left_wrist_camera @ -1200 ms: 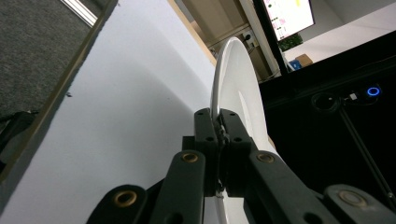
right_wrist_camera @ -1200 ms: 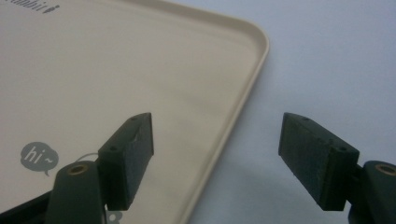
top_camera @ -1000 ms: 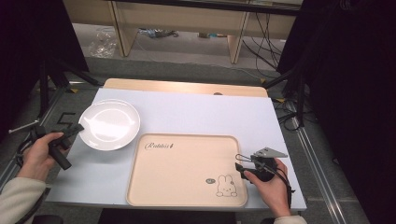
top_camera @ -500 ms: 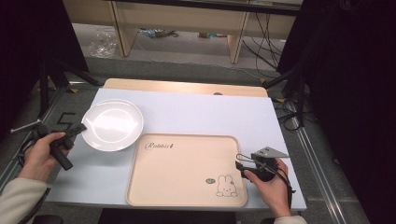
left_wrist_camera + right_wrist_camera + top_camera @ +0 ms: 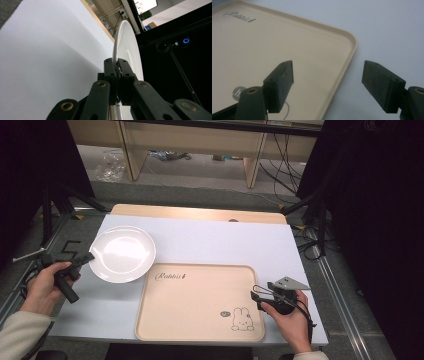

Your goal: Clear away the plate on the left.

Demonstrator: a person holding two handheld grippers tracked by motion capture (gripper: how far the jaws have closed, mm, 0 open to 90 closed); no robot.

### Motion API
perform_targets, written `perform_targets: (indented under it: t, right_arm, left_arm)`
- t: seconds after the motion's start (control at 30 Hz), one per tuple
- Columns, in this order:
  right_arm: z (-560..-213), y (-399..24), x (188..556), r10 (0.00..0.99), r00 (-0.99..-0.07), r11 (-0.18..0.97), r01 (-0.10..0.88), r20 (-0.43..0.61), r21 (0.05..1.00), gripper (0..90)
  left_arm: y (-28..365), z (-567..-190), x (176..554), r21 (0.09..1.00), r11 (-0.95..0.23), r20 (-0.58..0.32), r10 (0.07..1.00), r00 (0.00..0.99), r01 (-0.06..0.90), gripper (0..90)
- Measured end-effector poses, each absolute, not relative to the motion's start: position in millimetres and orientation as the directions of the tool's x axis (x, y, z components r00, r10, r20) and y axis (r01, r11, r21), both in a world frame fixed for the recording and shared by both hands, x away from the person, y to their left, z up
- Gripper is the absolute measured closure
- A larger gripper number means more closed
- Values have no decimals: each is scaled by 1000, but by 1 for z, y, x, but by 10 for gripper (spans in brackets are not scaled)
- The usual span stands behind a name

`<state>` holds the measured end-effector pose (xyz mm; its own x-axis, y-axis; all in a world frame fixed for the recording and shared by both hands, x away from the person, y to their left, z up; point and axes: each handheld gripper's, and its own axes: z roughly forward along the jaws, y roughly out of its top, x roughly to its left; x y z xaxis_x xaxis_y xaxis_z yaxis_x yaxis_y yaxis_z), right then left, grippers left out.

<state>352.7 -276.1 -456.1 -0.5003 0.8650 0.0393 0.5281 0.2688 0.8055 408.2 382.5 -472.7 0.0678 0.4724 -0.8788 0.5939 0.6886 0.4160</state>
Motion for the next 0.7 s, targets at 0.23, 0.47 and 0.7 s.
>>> perform_targets:
  t: [0.23, 0.47, 0.7]
  right_arm:
    - [-456, -276, 352, 863, -503, 270, 526, 39, 807, 262]
    - [-456, -276, 352, 861, -507, 274, 520, 34, 809, 262]
    - [-456, -276, 352, 862, -506, 275, 521, 33, 808, 262]
  left_arm:
    - [376, -471, 408, 418, 675, -880, 467, 86, 608, 870]
    - [371, -469, 407, 414, 664, -883, 460, 96, 623, 870]
    - [366, -470, 407, 414, 649, -883, 456, 109, 639, 870]
